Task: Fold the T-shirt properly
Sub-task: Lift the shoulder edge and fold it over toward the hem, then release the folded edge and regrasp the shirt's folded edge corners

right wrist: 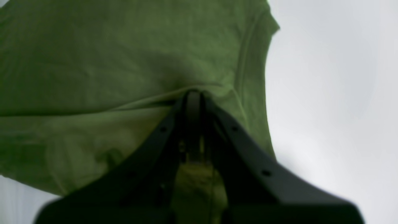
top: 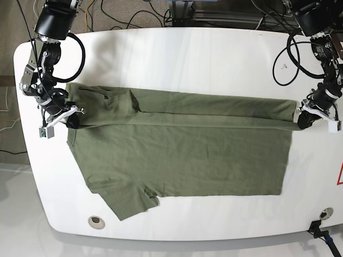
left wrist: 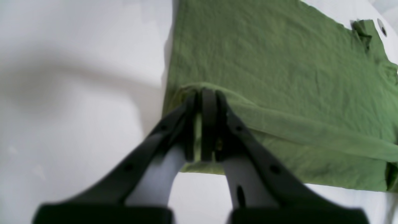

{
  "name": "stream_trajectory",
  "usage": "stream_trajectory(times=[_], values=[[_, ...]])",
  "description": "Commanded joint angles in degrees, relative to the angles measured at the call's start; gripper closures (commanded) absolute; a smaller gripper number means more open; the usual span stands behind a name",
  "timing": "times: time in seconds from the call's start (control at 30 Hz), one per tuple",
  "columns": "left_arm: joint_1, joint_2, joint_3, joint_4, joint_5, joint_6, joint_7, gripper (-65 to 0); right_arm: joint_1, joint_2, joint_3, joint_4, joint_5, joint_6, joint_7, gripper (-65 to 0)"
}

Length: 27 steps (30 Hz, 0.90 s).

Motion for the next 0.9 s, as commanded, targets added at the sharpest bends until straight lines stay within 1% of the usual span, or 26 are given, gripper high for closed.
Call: stream_trajectory(times=[0.0,0.27,0.37,0.4,0.47,0.53,0.6,0.7,0.73,0.77,0.87], values=[[-0.9,-1.29,-0.5,0.51,-0.13,0.07,-1.61,0.0,1.01,1.05,0.23,-0.33,-0.08,-0.16,1.99,0.0],[-1.59,-1.24,0.04,-0.8,1.15,-0.18,-1.81,0.0,1.45,1.12,0.2,-2.51,0.17,-0.3,3.16,0.0],[-1.66,-0.74,-0.14,-0.31,1.33,-0.19,-1.98,0.0,1.02,0.79,0.32,-2.92,-0.27,0.25,2.98,0.0],[-1.56,-0.79,-0.22,-0.21,1.56,-0.2,-2.0,-2.1,0.95,0.76,0.32,-3.0,-0.49,0.28,3.05,-0.9],[-1.64,-0.85,-0.16,-0.29,1.6,-0.19,-2.03,-9.8,0.88,0.82,0.45,-3.16,-0.66,0.45,3.17,-5.6],[-1.7,-0.95,-0.11,-0.58,1.45,-0.22,-1.91,-16.1,0.88,0.8,0.32,-3.16,-0.8,0.64,3.58,-12.0],[-1.74,-0.98,-0.2,-0.63,1.45,-0.15,-1.71,-20.5,0.74,0.83,0.31,-3.2,-0.78,0.76,4.0,-18.2],[-1.9,-1.09,-0.14,-0.83,1.56,-0.21,-1.44,-25.1,0.9,0.97,0.14,-2.92,-0.78,0.89,4.36,-25.9],[-1.87,-1.14,-0.27,-0.83,1.71,-0.18,-1.38,-26.4,0.83,0.97,0.2,-2.55,-0.96,1.02,4.49,-27.4],[-1.92,-1.15,-0.31,-1.04,1.63,-0.18,-1.28,-27.6,0.94,0.99,0.33,-2.37,-0.91,0.9,4.66,-28.6],[-1.87,-1.3,-0.23,-1.11,1.37,-0.16,-0.95,-29.7,1.01,0.97,1.14,-1.36,-0.79,1.02,4.72,-29.1]])
